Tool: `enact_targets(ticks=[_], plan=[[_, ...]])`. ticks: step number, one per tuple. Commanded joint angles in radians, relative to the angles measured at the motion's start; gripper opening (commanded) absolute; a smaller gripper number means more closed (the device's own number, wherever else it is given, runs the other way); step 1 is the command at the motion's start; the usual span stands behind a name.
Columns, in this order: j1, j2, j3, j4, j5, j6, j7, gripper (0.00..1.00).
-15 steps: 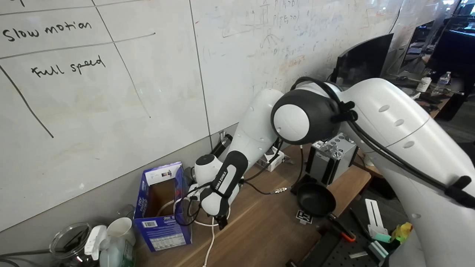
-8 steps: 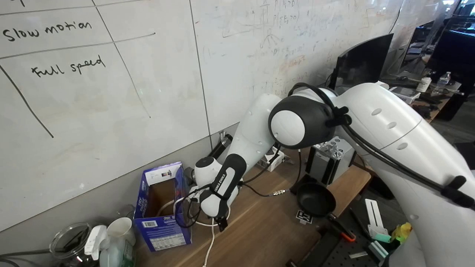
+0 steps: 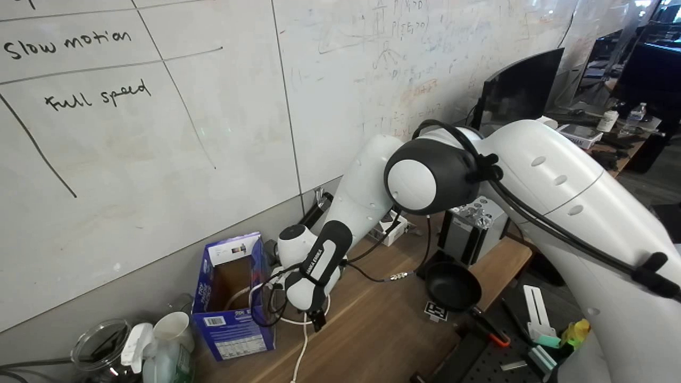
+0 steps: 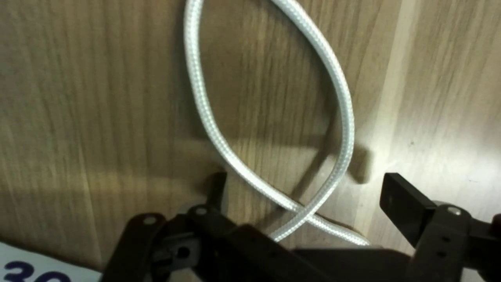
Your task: Pick up the white ropes from the counter and put them in the box
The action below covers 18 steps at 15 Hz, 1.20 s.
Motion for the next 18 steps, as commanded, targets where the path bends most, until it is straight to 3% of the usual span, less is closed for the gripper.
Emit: enact_targets(ticks=[1,18], plan=[[-0.002,0.002,0.002,0.01,-0.018,0.013,-0.01,1.0],[-0.005,0.002,0.003,0.001,-0.02,0.051,-0.023,1.0]])
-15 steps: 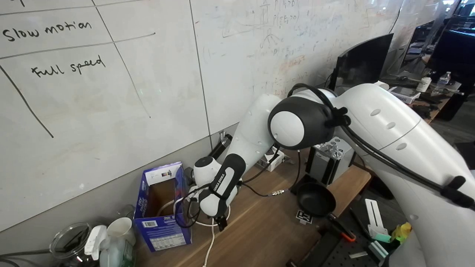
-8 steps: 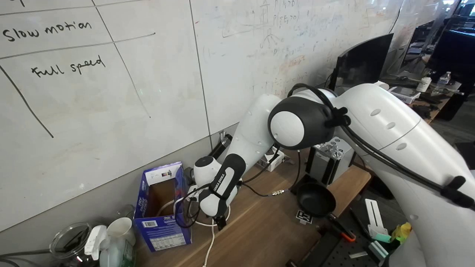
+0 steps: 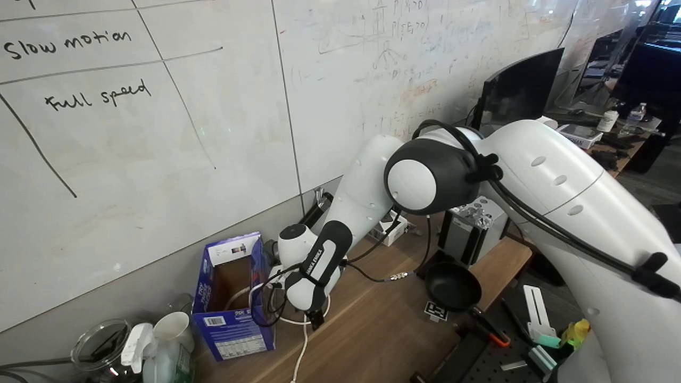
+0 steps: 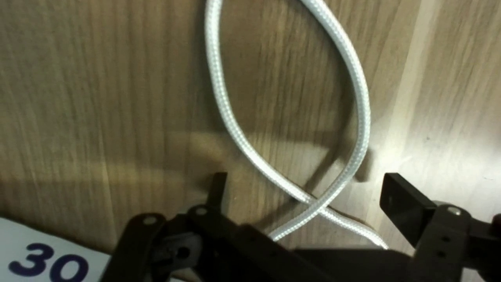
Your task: Pick up the white ropes from the counter and put them in the box
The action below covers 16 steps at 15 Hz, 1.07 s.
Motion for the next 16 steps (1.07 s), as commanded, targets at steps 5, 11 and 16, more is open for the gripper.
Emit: enact_targets(ticks=[5,11,16], plan=[[-0.005,0.004,0.002,0.003,-0.02,0.014,-0.013,0.65],[-0.007,0.0,0.002,0.002,-0.02,0.023,-0.015,0.2],[-0.002,-0.018,-0.003,-0.01,-0.022,0.021,-0.009,0.0]])
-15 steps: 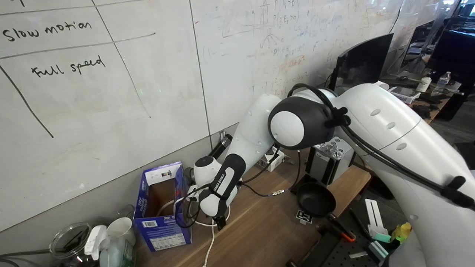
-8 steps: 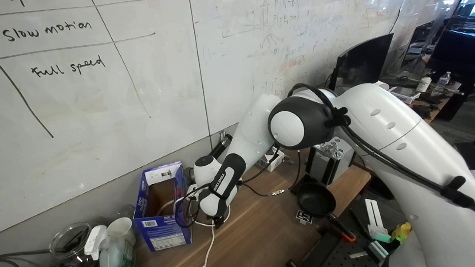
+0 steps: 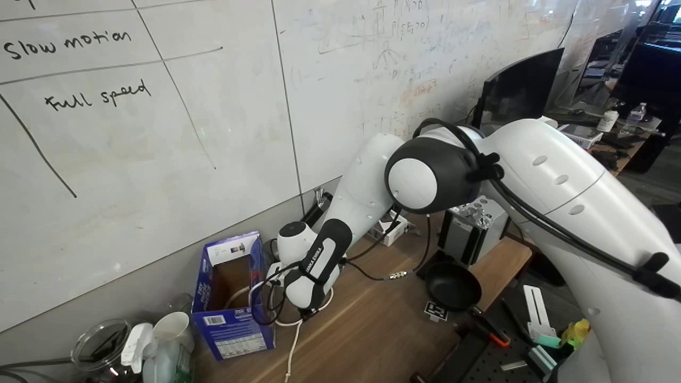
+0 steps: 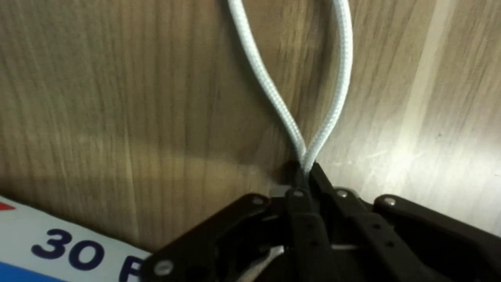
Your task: Pick up the white ropes from the counter and put them in the box
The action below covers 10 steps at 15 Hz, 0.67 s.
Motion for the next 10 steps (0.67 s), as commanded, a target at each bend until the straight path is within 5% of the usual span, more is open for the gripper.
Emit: enact_targets(ticks=[1,10], plan=[[0.001,-0.019,-0.003,-0.021,-0.022,0.008,0.002,0.0],[0.108,-0.229,-0.032,-0.151,-0.049,-0.008,0.124,0.01]])
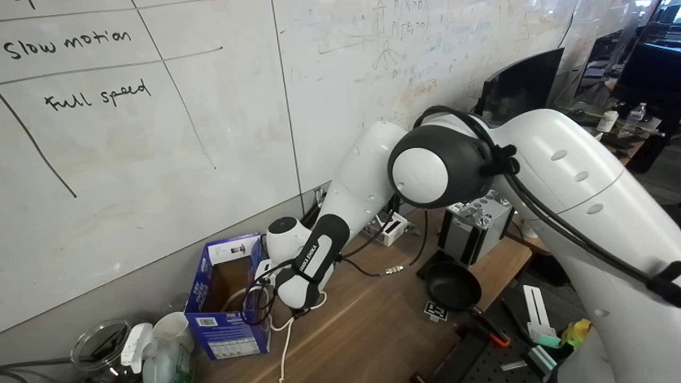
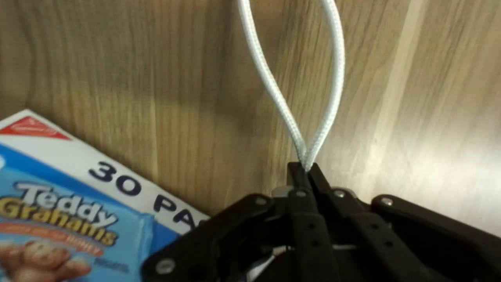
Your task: Pick up the white ropes from the counter and put them in the box
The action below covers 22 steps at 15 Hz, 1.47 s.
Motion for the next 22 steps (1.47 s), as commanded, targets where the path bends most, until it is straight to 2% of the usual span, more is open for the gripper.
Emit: enact_targets(ticks=[1,6,11,16,22], plan=[[0.092,-0.185,-0.045,-0.131,-0.062,0.002,0.125,0.01],[0.169,-0.404,-0.051,-0.225,-0.144,-0.052,0.29,0.01],[0.204,-0.542,-0.028,-0.173,-0.173,-0.216,0.427,0.01],[0.212,-0.579,0.008,-0.052,-0.164,-0.329,0.533,0.01],[0.238,-0.525,0.035,0.079,-0.18,-0.352,0.62,0.01]])
